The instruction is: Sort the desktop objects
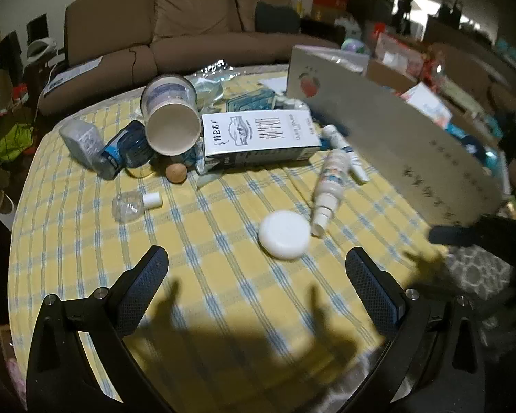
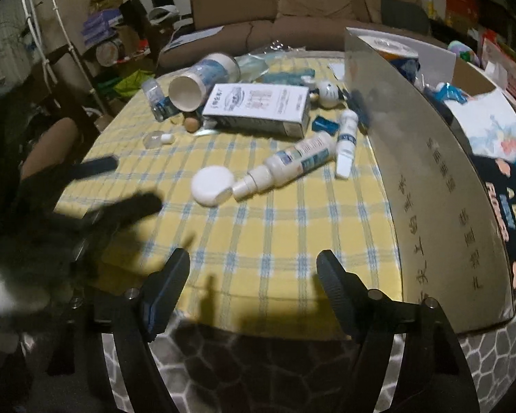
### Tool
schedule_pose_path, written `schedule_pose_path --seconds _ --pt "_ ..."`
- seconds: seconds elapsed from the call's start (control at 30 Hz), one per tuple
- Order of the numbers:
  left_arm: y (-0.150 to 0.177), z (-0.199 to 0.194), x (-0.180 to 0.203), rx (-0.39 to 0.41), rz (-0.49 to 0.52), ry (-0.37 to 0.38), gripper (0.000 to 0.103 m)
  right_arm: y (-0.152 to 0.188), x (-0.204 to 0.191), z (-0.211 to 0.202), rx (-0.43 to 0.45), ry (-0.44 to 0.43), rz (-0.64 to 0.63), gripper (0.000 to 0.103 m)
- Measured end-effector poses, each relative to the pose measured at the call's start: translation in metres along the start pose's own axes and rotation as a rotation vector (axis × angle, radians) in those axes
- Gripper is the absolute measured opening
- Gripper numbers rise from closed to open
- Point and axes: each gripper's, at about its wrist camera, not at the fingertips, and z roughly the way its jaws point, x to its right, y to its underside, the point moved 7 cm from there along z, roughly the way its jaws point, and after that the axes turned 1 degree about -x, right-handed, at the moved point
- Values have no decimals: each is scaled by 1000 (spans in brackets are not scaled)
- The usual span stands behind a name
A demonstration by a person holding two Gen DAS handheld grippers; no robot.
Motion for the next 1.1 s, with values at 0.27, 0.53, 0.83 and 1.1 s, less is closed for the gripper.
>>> schedule_pose_path --seconds 0.27,0.53,0.83,1.1 --pt "-1 46 11 -96 79 -39 77 5 -9 -13 25 -54 -32 79" --pt "2 63 26 -118 119 44 43 9 -7 -6 11 -91 -5 79" --pt "14 39 -28 -99 -506 503 43 7 -12 -6 22 -111 -7 79" --pt "70 12 -44 -126 -818 722 42 4 -53 6 35 -126 -133 76"
